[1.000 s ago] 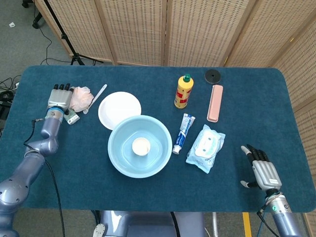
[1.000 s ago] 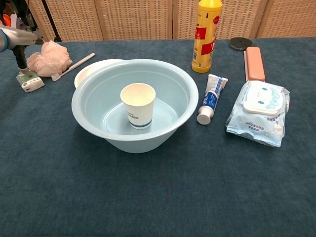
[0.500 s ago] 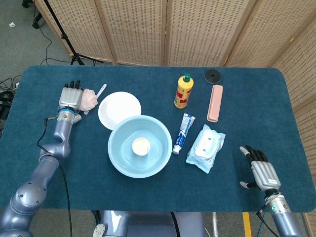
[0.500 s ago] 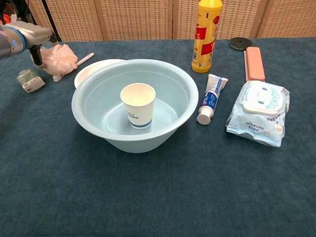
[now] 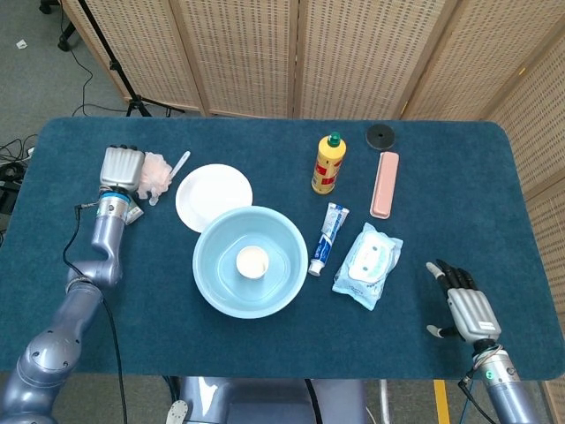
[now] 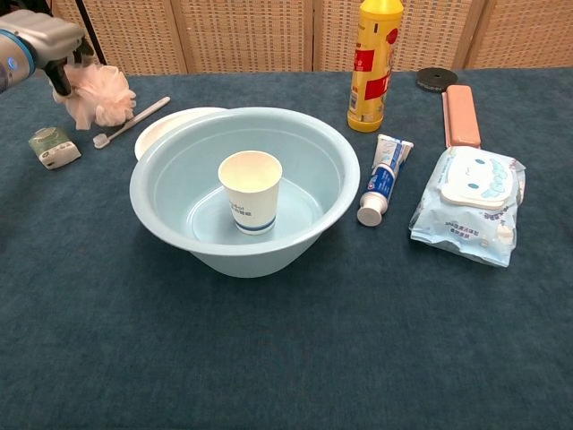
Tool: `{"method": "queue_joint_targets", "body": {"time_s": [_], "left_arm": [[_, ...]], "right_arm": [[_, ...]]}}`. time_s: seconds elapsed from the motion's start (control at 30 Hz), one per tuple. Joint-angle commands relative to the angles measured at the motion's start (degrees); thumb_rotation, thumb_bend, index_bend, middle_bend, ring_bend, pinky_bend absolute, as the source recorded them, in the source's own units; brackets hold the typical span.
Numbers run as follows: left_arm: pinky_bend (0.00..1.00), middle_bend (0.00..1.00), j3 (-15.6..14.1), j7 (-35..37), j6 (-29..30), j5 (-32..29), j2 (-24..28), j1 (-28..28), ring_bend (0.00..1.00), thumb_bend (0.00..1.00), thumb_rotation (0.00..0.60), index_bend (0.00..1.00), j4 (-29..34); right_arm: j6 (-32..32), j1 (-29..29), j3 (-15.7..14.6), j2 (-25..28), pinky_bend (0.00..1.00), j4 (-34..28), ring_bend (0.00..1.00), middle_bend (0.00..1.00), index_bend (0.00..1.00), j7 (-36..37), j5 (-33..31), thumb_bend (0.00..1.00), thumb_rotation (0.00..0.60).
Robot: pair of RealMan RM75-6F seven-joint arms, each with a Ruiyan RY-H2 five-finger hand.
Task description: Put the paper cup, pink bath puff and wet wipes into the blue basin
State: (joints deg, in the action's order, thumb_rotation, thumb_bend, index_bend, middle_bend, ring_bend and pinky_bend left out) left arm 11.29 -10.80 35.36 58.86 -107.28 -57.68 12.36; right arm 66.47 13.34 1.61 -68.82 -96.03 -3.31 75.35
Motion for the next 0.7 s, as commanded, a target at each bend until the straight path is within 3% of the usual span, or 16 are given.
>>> {"method": "queue_joint_targets", "body": {"time_s": [0.03, 0.17, 0.3, 0.4, 0.5, 0.7], "left_arm": [[0.4, 0.44, 0.9, 1.7, 4.39, 1.83, 2.87, 0.29, 0.37, 0.4, 0.6, 0.8, 3.58], [0.4, 0.45, 1.7, 1.91, 8.5, 3.0, 6.37, 1.02, 0.38, 0.4, 0.6, 0.8, 9.22], [0.4, 0.45, 3.0, 0.36, 14.93, 4.05, 12.0, 2.48, 0.38, 0.4, 0.6, 0.8, 20.13], [0.4, 0.45, 4.26, -2.22, 19.0, 4.1, 17.2, 3.92, 0.38, 0.4, 0.6, 0.8, 31.9], [0.4, 0.45, 5.05, -6.4, 22.8, 4.17, 23.47, 5.83, 0.38, 0.4, 0.6, 0.8, 47.72], [0.4, 0.45, 3.84, -12.42, 28.09, 7.16, 30.59, 8.65, 0.38, 0.4, 0.6, 0.8, 69.63]], "right_arm": [[0.22, -0.05, -0.09, 0.12, 0.0, -0.27, 0.0, 0.0, 0.03, 0.16, 0.44, 0.05, 0.6], [0.62, -0.17, -0.25, 0.44, 0.0, -0.76, 0.0, 0.0, 0.03, 0.66, 1.31, 0.05, 0.6], [1.34, -0.4, -0.4, 0.92, 0.0, -1.48, 0.0, 0.0, 0.03, 1.29, 2.4, 0.05, 0.6], [1.94, -0.57, -0.53, 1.32, 0.0, -2.07, 0.0, 0.0, 0.03, 1.65, 3.32, 0.05, 0.6], [2.72, -0.77, -0.68, 1.75, 0.0, -2.76, 0.0, 0.0, 0.03, 2.15, 4.47, 0.05, 0.6], [2.88, -0.75, -1.04, 1.98, 0.0, -3.34, 0.0, 0.0, 0.03, 2.55, 5.7, 0.05, 0.6]]}}
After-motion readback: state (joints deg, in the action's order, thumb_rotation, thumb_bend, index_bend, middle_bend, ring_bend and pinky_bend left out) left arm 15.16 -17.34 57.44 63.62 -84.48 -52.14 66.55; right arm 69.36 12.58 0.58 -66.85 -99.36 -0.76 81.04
